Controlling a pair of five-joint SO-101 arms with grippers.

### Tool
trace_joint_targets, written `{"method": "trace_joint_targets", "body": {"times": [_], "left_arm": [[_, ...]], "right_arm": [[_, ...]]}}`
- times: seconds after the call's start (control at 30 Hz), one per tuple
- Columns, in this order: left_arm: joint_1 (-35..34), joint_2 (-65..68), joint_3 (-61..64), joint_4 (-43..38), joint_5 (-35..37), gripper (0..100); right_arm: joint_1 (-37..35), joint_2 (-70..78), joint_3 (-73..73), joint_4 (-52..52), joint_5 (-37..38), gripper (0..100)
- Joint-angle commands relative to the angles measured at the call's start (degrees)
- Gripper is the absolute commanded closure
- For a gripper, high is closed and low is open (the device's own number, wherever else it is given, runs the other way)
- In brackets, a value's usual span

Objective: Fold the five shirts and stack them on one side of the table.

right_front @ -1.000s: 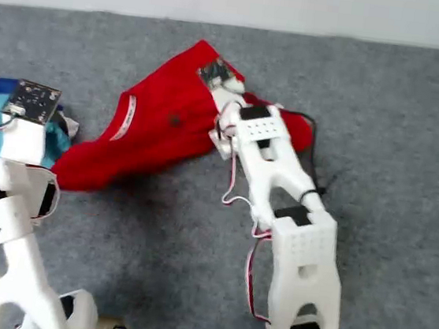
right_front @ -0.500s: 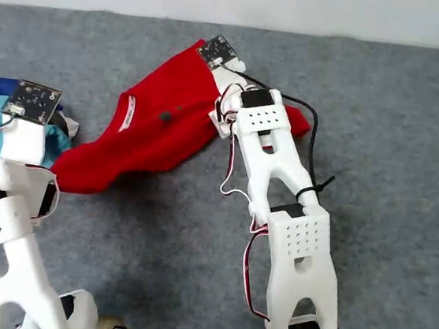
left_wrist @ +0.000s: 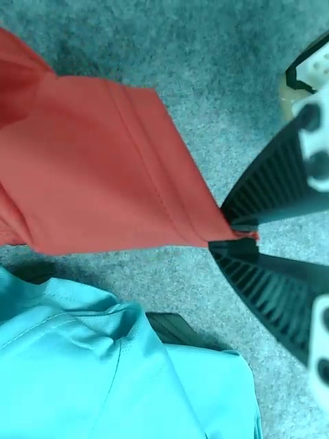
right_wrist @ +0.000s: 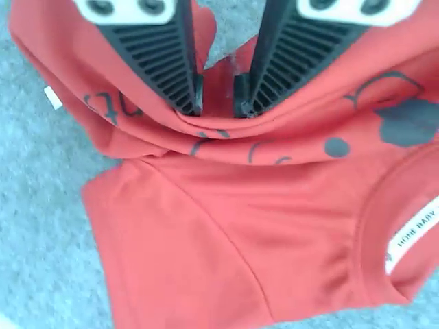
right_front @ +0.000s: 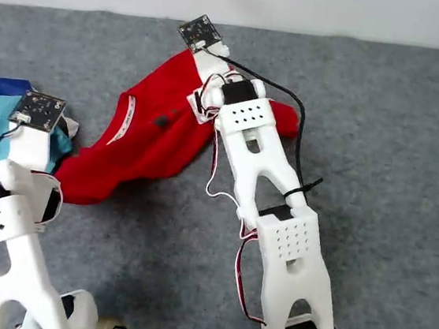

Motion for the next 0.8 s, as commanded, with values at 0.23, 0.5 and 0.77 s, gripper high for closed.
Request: {"method": "trace_joint_targets", "body": {"times": [0.23, 0.5, 0.77], "left_arm": [[0.3, -1.4, -0.1, 1.3, -0.6, 99], [0.3, -1.4, -0.1, 1.3, -0.6, 99], [0.3, -1.4, -0.1, 1.3, -0.6, 99]], "right_arm": [[0.9, -1.9, -2.1, 13.1, -0.1, 90.3], [-1.9, 1.9, -2.0, 19.3, -0.7, 77.5], [-4.4, 8.9, -2.2, 13.5, -0.6, 77.9]]}}
